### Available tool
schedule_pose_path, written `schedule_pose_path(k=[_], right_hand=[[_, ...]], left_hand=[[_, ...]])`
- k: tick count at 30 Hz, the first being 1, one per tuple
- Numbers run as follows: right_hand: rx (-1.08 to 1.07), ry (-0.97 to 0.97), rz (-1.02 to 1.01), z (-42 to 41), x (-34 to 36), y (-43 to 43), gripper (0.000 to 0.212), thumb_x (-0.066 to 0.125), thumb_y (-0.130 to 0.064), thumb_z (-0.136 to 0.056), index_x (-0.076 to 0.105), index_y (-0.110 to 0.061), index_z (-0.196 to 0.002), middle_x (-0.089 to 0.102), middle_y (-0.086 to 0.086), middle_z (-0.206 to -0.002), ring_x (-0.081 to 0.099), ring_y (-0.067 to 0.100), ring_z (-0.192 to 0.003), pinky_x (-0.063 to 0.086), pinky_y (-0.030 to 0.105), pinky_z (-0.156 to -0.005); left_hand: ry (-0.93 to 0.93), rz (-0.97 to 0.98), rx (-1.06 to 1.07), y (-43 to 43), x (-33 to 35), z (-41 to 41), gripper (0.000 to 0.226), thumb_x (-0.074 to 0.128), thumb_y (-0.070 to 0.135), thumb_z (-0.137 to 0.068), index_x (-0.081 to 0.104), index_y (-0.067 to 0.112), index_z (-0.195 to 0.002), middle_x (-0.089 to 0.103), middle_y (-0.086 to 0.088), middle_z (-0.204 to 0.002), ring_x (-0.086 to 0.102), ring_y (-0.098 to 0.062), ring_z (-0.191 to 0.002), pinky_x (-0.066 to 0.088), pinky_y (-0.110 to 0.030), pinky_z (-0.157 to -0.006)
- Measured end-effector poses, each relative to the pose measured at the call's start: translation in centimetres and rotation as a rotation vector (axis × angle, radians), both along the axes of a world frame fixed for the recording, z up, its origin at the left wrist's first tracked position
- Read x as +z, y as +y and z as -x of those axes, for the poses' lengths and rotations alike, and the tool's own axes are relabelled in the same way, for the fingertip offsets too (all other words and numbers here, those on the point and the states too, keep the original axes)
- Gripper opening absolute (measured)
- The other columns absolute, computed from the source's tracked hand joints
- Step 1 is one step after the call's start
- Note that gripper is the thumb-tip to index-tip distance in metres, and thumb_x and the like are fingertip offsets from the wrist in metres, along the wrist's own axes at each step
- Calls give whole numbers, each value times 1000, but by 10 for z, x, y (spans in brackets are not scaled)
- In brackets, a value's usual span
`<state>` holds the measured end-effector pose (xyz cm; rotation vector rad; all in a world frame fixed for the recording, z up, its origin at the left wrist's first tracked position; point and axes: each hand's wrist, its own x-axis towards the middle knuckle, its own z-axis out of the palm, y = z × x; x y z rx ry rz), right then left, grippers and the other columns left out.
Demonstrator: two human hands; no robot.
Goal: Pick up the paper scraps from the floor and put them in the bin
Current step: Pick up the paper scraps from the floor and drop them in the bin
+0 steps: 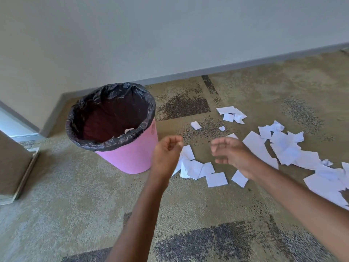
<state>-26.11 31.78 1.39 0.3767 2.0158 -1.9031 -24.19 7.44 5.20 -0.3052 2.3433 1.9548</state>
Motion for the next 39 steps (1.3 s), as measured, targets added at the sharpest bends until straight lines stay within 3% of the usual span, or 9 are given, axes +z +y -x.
schedule_pose_path(k=[4,6,10,19,24,27,28,32,39], right_hand=[[316,110,-607,-25,-50,17,38,82,-22,-92,67,-21,-127,66,-4,-121,66,22,-113,55,32,-87],[535,193,-912,-36,-65,18,53,81,-37,-91,60,-26,-138,59,-8,-132,58,18,-122,53,37,-93],[697,369,-1160,-48,-77,10,63,79,-45,-90,53,-23,-144,55,-5,-134,54,21,-124,52,39,-91],[801,547,-1214,-55,-87,12,49,66,-32,-101,52,-15,-146,54,3,-136,52,25,-126,52,40,-97],[731,664,-1258,-60,-85,13,18,70,-14,-91,72,-12,-108,69,2,-99,65,22,-90,56,37,-71],[546,605,-1202,-57,-74,17,2,70,-18,-96,68,-17,-95,63,-6,-83,60,17,-73,36,28,-54],[507,530,-1170,-54,-71,21,9,67,-23,-100,64,-19,-93,59,-8,-82,58,17,-71,33,28,-53],[461,203,-953,-36,-62,49,22,77,-31,-93,62,-25,-80,63,-7,-82,61,17,-71,43,33,-61],[354,77,-964,-35,-67,76,22,84,-23,-83,63,-18,-84,50,-5,-117,46,21,-112,48,41,-91]], left_hand=[[10,399,-80,4,-61,7,35,70,12,-99,69,21,-133,72,3,-133,64,-19,-126,49,-29,-99],[20,576,-149,3,-78,12,50,70,9,-97,62,20,-144,67,-2,-143,60,-24,-132,49,-32,-102],[-25,815,-258,1,-101,20,75,59,-7,-85,45,14,-156,57,-19,-145,53,-40,-134,49,-47,-103],[-109,941,-311,1,-120,28,66,70,10,-93,38,9,-152,57,-20,-142,54,-41,-133,49,-51,-103],[-80,999,-248,-2,-129,29,53,60,6,-93,49,4,-145,56,-21,-141,52,-41,-133,47,-50,-106],[-56,982,-225,-3,-127,25,53,49,-1,-91,54,2,-144,56,-23,-141,51,-42,-131,45,-50,-106],[-34,971,-212,-4,-126,24,53,48,-3,-91,57,3,-143,58,-23,-139,53,-42,-129,46,-50,-104],[33,950,-186,-11,-129,20,45,50,-6,-90,70,5,-129,66,-21,-128,62,-41,-117,50,-48,-93],[-1,1057,-271,-13,-133,4,33,55,16,-98,67,12,-128,62,-12,-132,56,-33,-127,56,-50,-91]])
